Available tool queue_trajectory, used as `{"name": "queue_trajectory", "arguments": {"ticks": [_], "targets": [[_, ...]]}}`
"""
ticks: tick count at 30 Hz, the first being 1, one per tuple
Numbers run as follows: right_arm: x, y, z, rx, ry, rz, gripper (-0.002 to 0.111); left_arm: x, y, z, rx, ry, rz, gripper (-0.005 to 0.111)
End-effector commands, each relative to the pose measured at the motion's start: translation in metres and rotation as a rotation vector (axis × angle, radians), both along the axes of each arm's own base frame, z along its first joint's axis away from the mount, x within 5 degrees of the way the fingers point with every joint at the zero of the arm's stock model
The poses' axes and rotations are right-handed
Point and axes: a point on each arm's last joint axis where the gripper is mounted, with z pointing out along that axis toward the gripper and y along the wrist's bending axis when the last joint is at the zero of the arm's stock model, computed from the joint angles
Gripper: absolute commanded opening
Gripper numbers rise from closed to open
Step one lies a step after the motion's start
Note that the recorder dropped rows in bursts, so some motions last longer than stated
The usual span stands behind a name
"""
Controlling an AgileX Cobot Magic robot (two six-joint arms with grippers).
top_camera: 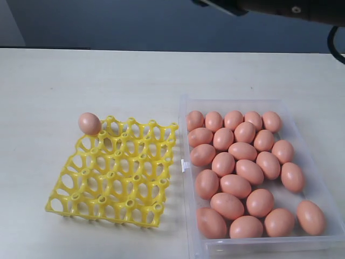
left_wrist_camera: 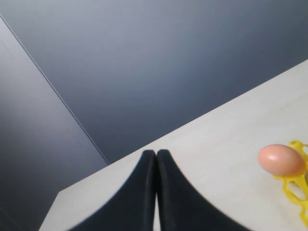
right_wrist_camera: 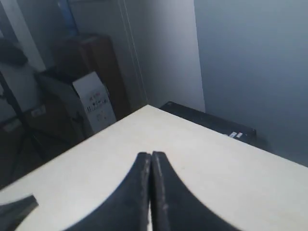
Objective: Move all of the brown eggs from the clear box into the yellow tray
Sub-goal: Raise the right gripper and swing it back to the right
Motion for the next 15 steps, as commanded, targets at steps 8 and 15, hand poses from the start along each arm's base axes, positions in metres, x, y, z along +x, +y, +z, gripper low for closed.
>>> {"name": "queue_trajectory", "arguments": {"ticks": [8, 15], "targets": [[0.02, -0.012, -0.017, 0.046, 0.005, -0.127, -0.001, -0.001, -0.001, 0.001, -0.007, -0.007, -0.012, 0.0], [0.018, -0.06, -0.087, 0.274, 0.239, -0.44, -0.001, -0.001, -0.001, 0.001, -0.007, -0.007, -0.012, 0.0]]}}
